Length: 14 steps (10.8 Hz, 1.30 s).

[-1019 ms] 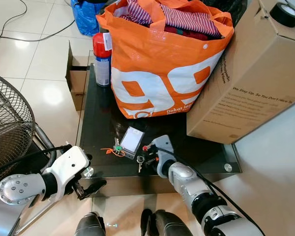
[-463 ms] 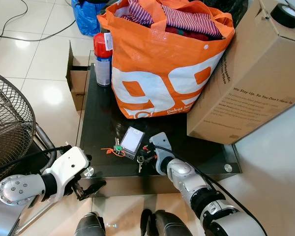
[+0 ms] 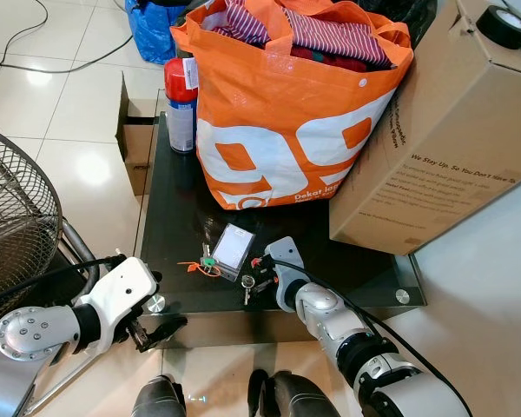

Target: Hang keys on a hook

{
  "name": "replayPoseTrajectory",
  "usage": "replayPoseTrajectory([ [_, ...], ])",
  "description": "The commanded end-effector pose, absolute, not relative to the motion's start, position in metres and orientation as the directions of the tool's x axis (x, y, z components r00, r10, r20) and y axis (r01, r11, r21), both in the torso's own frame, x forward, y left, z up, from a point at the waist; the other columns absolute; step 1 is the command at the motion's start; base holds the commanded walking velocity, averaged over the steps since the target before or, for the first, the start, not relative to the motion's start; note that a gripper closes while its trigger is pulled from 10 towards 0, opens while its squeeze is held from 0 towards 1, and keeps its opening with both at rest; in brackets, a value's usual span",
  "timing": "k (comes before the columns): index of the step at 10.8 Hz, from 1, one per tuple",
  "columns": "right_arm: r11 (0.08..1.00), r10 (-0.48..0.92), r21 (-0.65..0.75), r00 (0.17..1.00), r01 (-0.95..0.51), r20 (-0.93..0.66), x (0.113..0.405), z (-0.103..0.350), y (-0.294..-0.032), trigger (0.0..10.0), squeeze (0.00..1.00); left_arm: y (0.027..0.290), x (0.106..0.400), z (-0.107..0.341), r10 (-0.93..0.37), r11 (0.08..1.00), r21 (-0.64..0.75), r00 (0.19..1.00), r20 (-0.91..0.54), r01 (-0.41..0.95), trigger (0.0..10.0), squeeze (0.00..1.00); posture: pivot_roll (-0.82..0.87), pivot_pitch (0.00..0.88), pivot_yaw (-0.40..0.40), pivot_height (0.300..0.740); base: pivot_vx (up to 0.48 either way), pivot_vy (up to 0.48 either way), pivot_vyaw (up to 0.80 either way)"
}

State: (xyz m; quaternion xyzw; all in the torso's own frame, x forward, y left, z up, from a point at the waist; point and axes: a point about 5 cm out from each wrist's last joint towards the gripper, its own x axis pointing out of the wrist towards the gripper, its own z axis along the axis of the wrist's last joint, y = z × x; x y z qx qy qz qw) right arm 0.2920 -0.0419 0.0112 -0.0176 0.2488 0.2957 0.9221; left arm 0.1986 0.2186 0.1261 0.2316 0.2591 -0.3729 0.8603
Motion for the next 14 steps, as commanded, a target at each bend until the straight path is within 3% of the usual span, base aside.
replayPoseTrajectory([
  [1,0.831,0.524,0.117,0.693,-0.544,-0.496,0.290,0.006,-0.048,3.5,0.00,0.217,0.197,0.124,-0.529,0.604,0.200,0.575,-0.624,0.772,10.0,0.00,0.08,0.194,-0.211,0.740,0.000,0.000,0.00],
  [2,0.830,0.528,0.128,0.690,-0.543,-0.495,0.290,0.006,-0.048,0.5,0.00,0.217,0.197,0.124,-0.530,0.604,0.199,0.575,-0.623,0.772,10.0,0.00,0.08,0.190,-0.210,0.740,0.000,0.000,0.00],
  [3,0.828,0.535,0.139,0.690,-0.544,-0.488,0.290,0.007,-0.047,0.0,0.00,0.217,0.196,0.124,-0.530,0.604,0.199,0.576,-0.622,0.772,10.0,0.00,0.08,0.184,-0.208,0.740,0.000,0.000,0.00],
  [5,0.828,0.534,0.110,0.715,-0.549,-0.452,0.292,0.011,-0.051,0.0,0.00,0.215,0.199,0.121,-0.531,0.613,0.201,0.587,-0.611,0.764,10.0,0.00,0.07,0.134,-0.198,0.740,0.000,0.000,0.00],
  [8,0.884,0.466,0.176,0.845,-0.433,-0.261,0.317,0.047,-0.089,0.0,0.00,0.195,0.221,0.122,-0.586,0.643,0.176,0.627,-0.514,0.746,10.0,0.00,0.04,0.000,-0.145,0.740,0.000,0.000,0.00],
  [10,0.922,0.381,0.136,0.910,-0.362,-0.165,0.322,0.072,-0.114,0.0,0.00,0.182,0.233,0.123,-0.610,0.683,0.130,0.659,-0.439,0.719,10.0,0.00,0.00,0.000,-0.107,0.740,0.000,0.000,0.00],
  [12,0.958,0.243,0.173,0.968,-0.228,-0.068,0.308,0.103,-0.144,0.0,0.00,0.174,0.246,0.127,-0.572,0.759,0.113,0.740,-0.354,0.641,10.0,0.00,-0.02,0.000,-0.059,0.740,0.000,0.000,0.00],
  [14,0.975,0.140,0.185,0.988,-0.127,-0.062,0.280,0.116,-0.154,0.0,0.00,0.168,0.256,0.134,-0.495,0.815,0.165,0.816,-0.299,0.555,10.0,0.00,-0.03,0.000,-0.037,0.740,0.000,0.000,0.00],
])
